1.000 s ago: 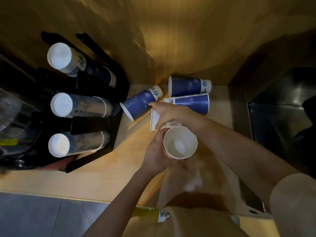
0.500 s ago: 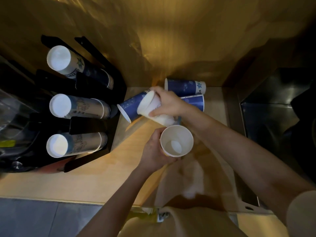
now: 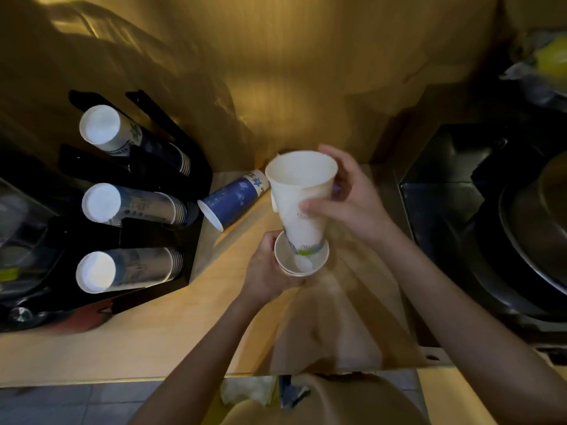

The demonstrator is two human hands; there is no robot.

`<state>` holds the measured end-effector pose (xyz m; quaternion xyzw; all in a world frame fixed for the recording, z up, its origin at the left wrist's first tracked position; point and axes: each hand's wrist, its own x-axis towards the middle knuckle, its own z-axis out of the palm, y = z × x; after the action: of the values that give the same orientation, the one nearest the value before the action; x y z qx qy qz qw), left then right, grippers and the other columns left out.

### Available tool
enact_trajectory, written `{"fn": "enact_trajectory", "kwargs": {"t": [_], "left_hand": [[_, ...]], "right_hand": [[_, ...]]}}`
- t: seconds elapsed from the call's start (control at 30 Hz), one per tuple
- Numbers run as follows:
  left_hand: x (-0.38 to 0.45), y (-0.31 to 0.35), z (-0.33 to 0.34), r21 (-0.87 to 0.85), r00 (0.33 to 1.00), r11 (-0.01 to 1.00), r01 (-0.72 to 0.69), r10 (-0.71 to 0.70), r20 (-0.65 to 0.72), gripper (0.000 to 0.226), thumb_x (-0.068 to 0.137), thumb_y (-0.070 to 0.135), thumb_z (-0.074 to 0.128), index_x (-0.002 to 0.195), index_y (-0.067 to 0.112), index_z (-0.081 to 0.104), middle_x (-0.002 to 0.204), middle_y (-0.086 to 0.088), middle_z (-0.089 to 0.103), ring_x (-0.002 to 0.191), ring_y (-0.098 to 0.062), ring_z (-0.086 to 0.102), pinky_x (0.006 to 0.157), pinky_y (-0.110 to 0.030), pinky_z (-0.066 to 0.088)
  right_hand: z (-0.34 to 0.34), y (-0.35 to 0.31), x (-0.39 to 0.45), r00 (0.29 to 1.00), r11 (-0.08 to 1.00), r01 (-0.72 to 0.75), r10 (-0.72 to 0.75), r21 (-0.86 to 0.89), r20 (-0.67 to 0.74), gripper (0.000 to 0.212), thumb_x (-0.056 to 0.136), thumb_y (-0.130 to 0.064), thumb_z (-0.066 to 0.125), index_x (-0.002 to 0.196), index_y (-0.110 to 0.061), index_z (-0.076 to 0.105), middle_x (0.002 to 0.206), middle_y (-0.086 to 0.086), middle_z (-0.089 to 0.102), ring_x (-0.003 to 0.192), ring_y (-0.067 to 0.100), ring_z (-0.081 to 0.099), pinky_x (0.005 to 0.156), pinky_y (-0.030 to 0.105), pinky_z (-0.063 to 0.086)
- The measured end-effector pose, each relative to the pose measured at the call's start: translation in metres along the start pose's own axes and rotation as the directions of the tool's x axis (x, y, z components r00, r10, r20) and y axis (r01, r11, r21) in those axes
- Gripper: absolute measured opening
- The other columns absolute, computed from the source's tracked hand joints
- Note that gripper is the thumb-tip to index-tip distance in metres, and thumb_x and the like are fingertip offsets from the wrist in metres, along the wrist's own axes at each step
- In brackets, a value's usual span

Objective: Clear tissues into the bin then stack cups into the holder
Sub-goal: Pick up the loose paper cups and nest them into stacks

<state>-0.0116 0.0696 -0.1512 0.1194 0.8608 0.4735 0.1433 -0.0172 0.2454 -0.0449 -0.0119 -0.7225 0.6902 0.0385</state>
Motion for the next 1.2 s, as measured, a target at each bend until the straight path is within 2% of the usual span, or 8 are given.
{"fn": "enact_trajectory", "kwargs": {"t": [0.23, 0.43, 0.57, 0.77, 0.87, 0.93, 1.07, 1.2], "left_hand": [[-0.001, 0.0, 0.003, -0.047, 0.999, 0.998, -0.041, 0.04, -0.026, 0.101, 0.04, 0.034, 0.09, 0.124, 0.034, 0.035, 0.105, 0.033, 0.045, 0.095, 0.01, 0.051, 0.072, 0.008, 0.034], [0.001, 0.0, 0.0, -0.002, 1.0, 1.0, -0.021, 0.021, -0.02, 0.089, 0.04, 0.035, 0.09, 0.107, 0.038, 0.032, 0.109, 0.016, 0.048, 0.09, 0.001, 0.051, 0.065, 0.002, 0.04], [-0.007, 0.006, 0.01, 0.001, 1.0, 1.0, -0.026, 0.026, -0.003, 0.09, 0.043, 0.034, 0.089, 0.115, 0.032, 0.034, 0.114, 0.015, 0.046, 0.101, -0.003, 0.049, 0.07, -0.007, 0.04], [-0.001, 0.021, 0.008, 0.018, 0.999, 0.999, -0.03, 0.031, -0.008, 0.103, 0.05, 0.035, 0.087, 0.132, 0.025, 0.025, 0.126, 0.005, 0.047, 0.108, -0.009, 0.046, 0.083, -0.028, 0.046], [0.004, 0.041, 0.017, -0.011, 0.997, 0.998, -0.063, 0.063, 0.034, 0.1, 0.051, 0.035, 0.086, 0.13, 0.032, 0.025, 0.119, 0.014, 0.044, 0.106, -0.005, 0.044, 0.078, -0.017, 0.042], [0.009, 0.053, 0.027, -0.001, 0.99, 0.993, -0.115, 0.115, 0.078, 0.098, 0.053, 0.034, 0.085, 0.131, 0.031, 0.026, 0.12, 0.014, 0.041, 0.108, -0.003, 0.041, 0.078, -0.013, 0.037], [0.013, 0.073, 0.05, 0.018, 0.972, 0.985, -0.173, 0.168, 0.166, 0.103, 0.057, 0.031, 0.084, 0.138, 0.022, 0.021, 0.138, 0.0, 0.041, 0.12, -0.011, 0.041, 0.096, -0.03, 0.041], [0.017, 0.079, 0.068, 0.028, 0.962, 0.979, -0.201, 0.192, 0.193, 0.098, 0.056, 0.034, 0.084, 0.134, 0.024, 0.026, 0.136, -0.001, 0.044, 0.12, -0.016, 0.045, 0.094, -0.033, 0.044]], "right_hand": [[0.016, 0.054, -0.05, 0.996, 0.95, -0.083, 0.083, -0.302, -0.014, 0.091, 0.046, -0.049, 0.079, 0.123, -0.046, 0.032, 0.122, -0.019, 0.048, 0.115, 0.007, 0.048, 0.09, 0.027, 0.048], [0.01, 0.077, -0.053, 0.987, 0.814, -0.089, 0.149, -0.573, 0.058, 0.097, 0.05, -0.056, 0.078, 0.13, -0.039, 0.027, 0.136, -0.009, 0.039, 0.122, 0.007, 0.037, 0.096, 0.033, 0.042], [0.005, 0.082, -0.063, 0.981, 0.842, -0.138, 0.187, -0.521, 0.043, 0.095, 0.047, -0.058, 0.078, 0.126, -0.042, 0.027, 0.129, -0.014, 0.043, 0.116, 0.007, 0.043, 0.089, 0.029, 0.045], [0.001, 0.075, -0.053, 0.969, 0.908, -0.211, 0.242, -0.362, 0.043, 0.09, 0.051, -0.035, 0.088, 0.122, -0.04, 0.033, 0.118, -0.015, 0.048, 0.108, 0.008, 0.049, 0.08, 0.022, 0.046], [-0.016, 0.068, -0.055, 0.973, 0.909, -0.218, 0.233, -0.356, 0.0, 0.087, 0.053, -0.03, 0.088, 0.12, -0.042, 0.034, 0.109, -0.025, 0.046, 0.101, 0.004, 0.049, 0.075, 0.016, 0.043], [-0.032, 0.065, -0.06, 0.97, 0.909, -0.242, 0.237, -0.34, -0.059, 0.089, 0.053, -0.029, 0.088, 0.122, -0.04, 0.034, 0.111, -0.021, 0.047, 0.102, 0.006, 0.05, 0.077, 0.019, 0.045], [-0.06, 0.064, -0.075, 0.969, 0.919, -0.241, 0.21, -0.311, -0.129, 0.094, 0.053, -0.018, 0.089, 0.129, -0.028, 0.034, 0.121, -0.01, 0.046, 0.11, 0.011, 0.048, 0.083, 0.021, 0.045], [-0.076, 0.068, -0.081, 0.962, 0.911, -0.263, 0.225, -0.316, -0.153, 0.094, 0.054, -0.016, 0.088, 0.129, -0.026, 0.034, 0.124, -0.009, 0.045, 0.114, 0.012, 0.046, 0.094, 0.032, 0.045]]}}
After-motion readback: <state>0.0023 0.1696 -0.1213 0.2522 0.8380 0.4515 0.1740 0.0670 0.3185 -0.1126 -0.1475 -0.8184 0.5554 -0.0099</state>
